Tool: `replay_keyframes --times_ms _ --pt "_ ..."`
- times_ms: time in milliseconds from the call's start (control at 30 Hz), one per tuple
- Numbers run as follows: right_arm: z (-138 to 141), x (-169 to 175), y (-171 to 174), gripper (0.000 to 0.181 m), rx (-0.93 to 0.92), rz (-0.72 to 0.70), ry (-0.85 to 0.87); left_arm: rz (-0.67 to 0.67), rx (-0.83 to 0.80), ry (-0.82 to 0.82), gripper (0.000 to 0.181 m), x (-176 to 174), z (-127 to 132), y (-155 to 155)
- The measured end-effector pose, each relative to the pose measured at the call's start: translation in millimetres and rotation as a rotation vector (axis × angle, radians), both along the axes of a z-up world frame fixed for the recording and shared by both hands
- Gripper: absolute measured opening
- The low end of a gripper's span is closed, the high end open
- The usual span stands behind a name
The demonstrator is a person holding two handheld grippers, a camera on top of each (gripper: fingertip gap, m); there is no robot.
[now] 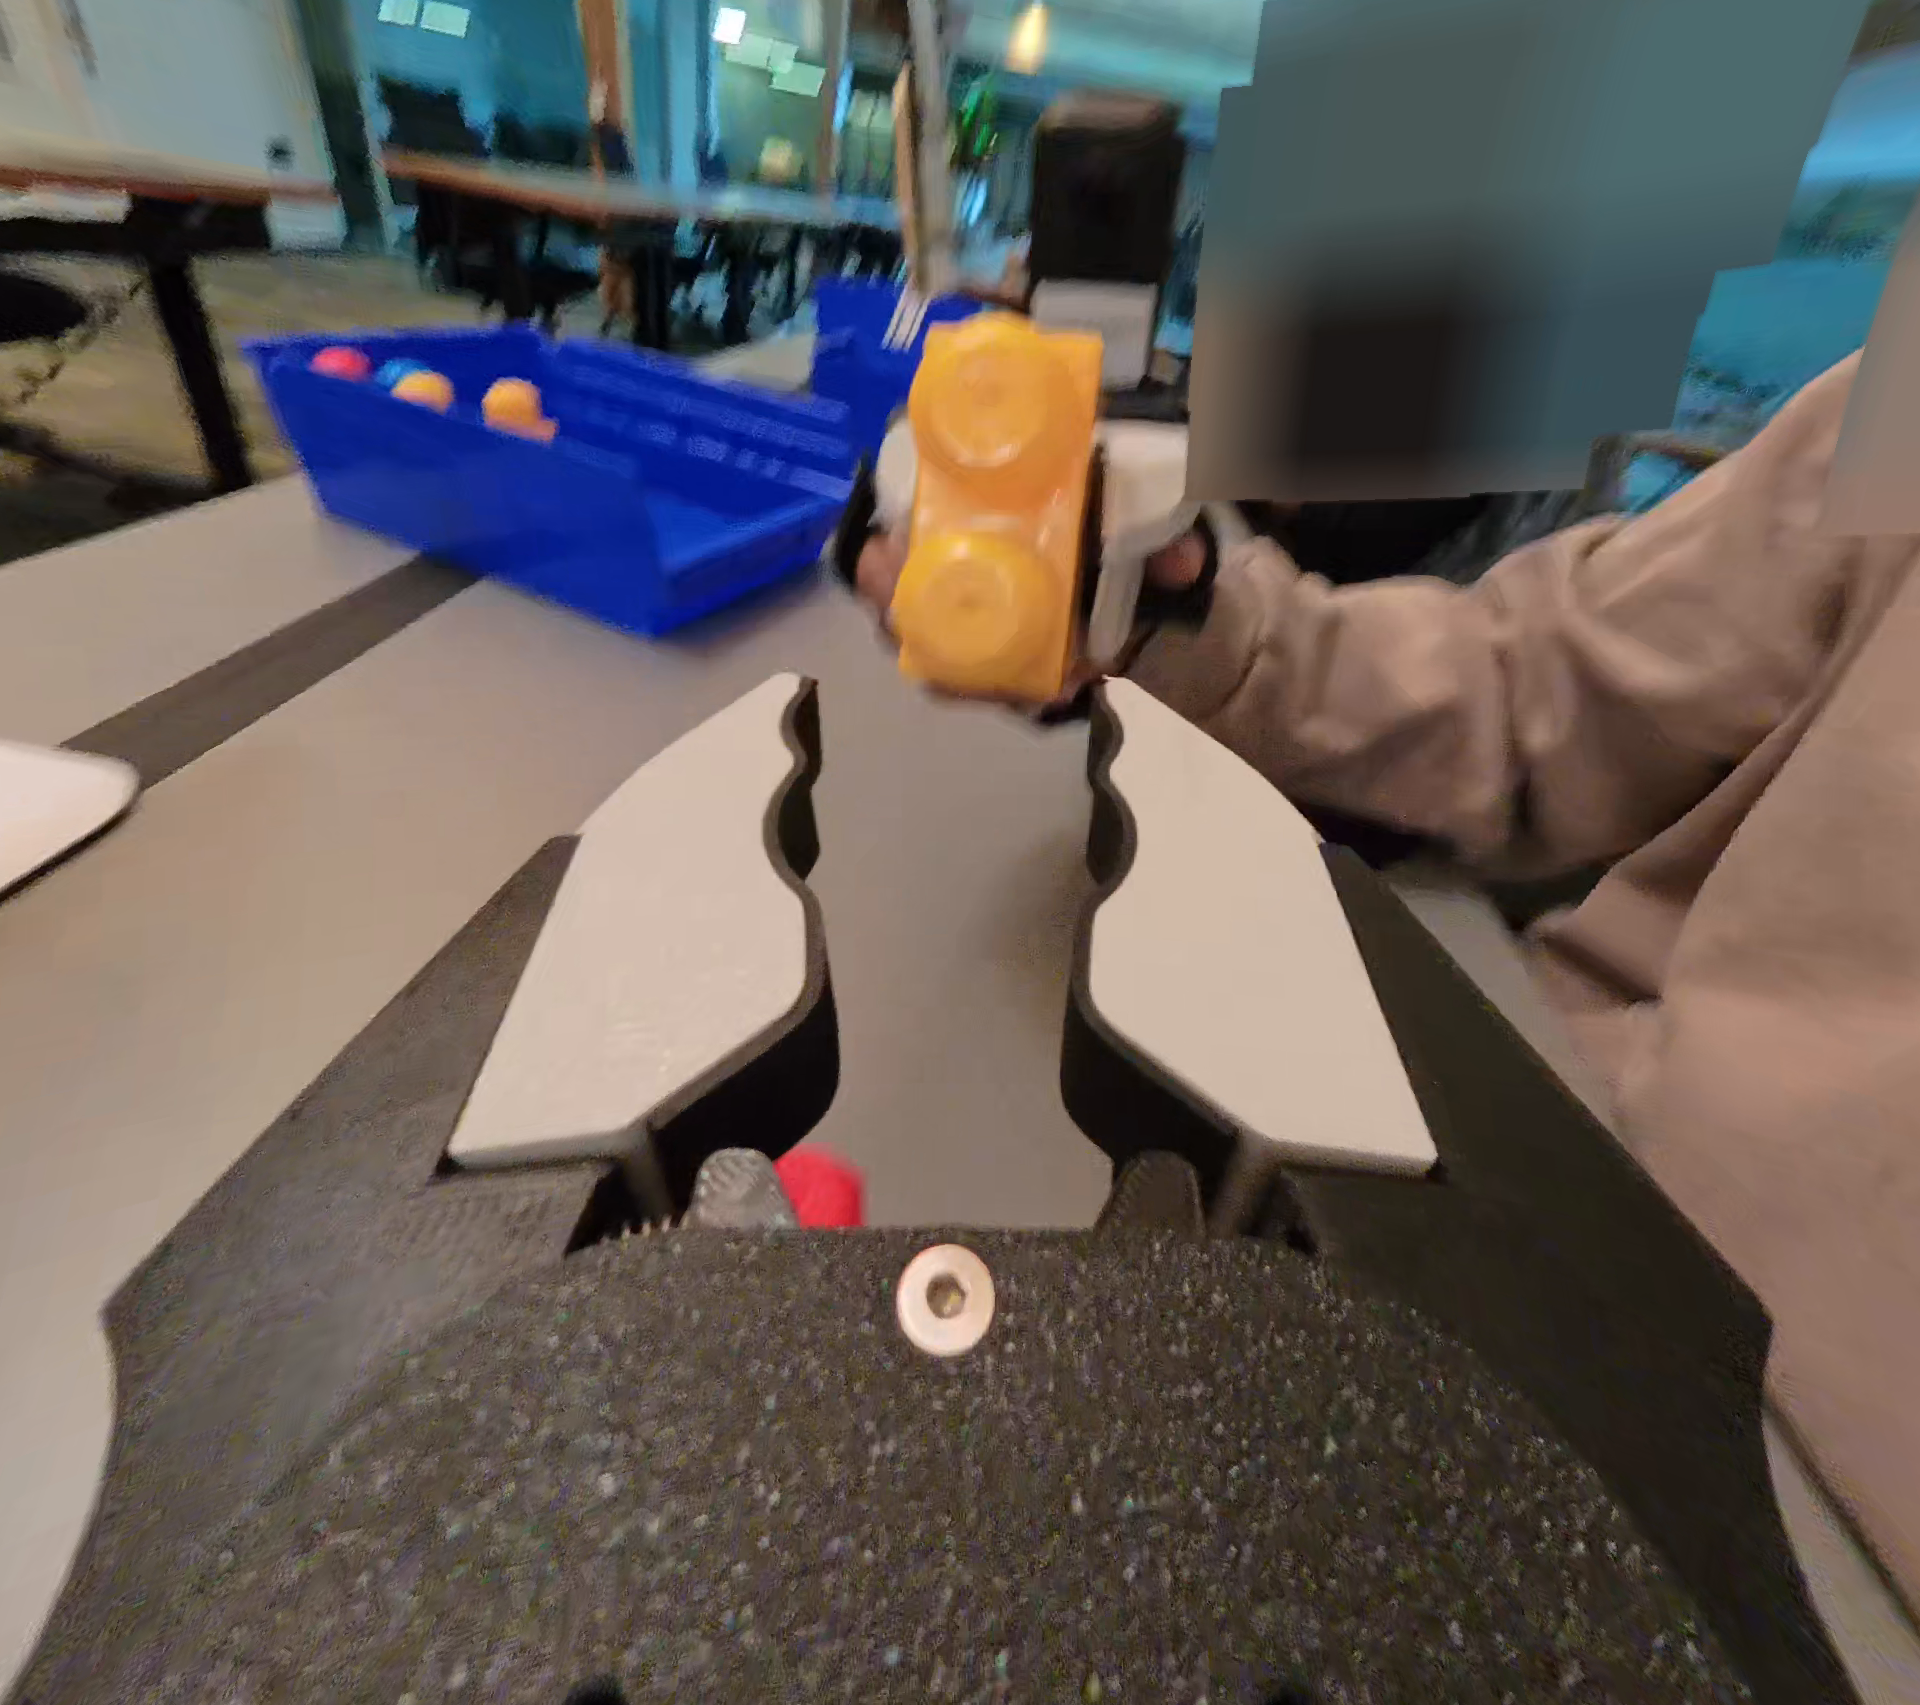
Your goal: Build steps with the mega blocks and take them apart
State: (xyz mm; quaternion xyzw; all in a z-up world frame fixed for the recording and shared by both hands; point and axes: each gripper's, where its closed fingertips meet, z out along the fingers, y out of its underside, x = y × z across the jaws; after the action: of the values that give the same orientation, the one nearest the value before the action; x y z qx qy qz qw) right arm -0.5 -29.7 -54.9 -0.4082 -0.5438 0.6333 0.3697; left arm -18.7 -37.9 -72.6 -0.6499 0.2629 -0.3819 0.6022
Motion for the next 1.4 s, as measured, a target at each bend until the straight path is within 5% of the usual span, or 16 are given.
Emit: replay_keyframes --times_ms 133,333,600,767,933,1400 --pt "-10.1 10.5 27.2 0.036 0.012 -0.051 -0.050 0.105 -0.147 0.372 0.051 -35.5 -45.8 4.4" --pt "-21.3 14.2 45.2 0.036 0.008 -0.092 -0.087 0.039 -0.448 0.778 0.056 -45.6 -126.5 -18.6" --pt "-37.2 10.0 38.7 0.036 0.053 -0.072 -0.152 0.091 -0.469 0.931 0.037 -44.4 -151.2 -3.2" --pt "-33.9 12.1 38.5 0.036 0.021 -0.052 -0.121 0.164 -0.266 0.374 0.037 -40.0 -72.2 21.9" --pt "-25.9 12.4 26.3 0.036 -0.019 0.008 -0.073 0.106 -0.034 -0.105 0.037 -40.6 8.1 13.4" --pt "-0.1 6.6 7.2 0.036 -0.159 0.067 0.063 -0.023 -0.013 -0.271 0.037 0.4 22.0 2.4"
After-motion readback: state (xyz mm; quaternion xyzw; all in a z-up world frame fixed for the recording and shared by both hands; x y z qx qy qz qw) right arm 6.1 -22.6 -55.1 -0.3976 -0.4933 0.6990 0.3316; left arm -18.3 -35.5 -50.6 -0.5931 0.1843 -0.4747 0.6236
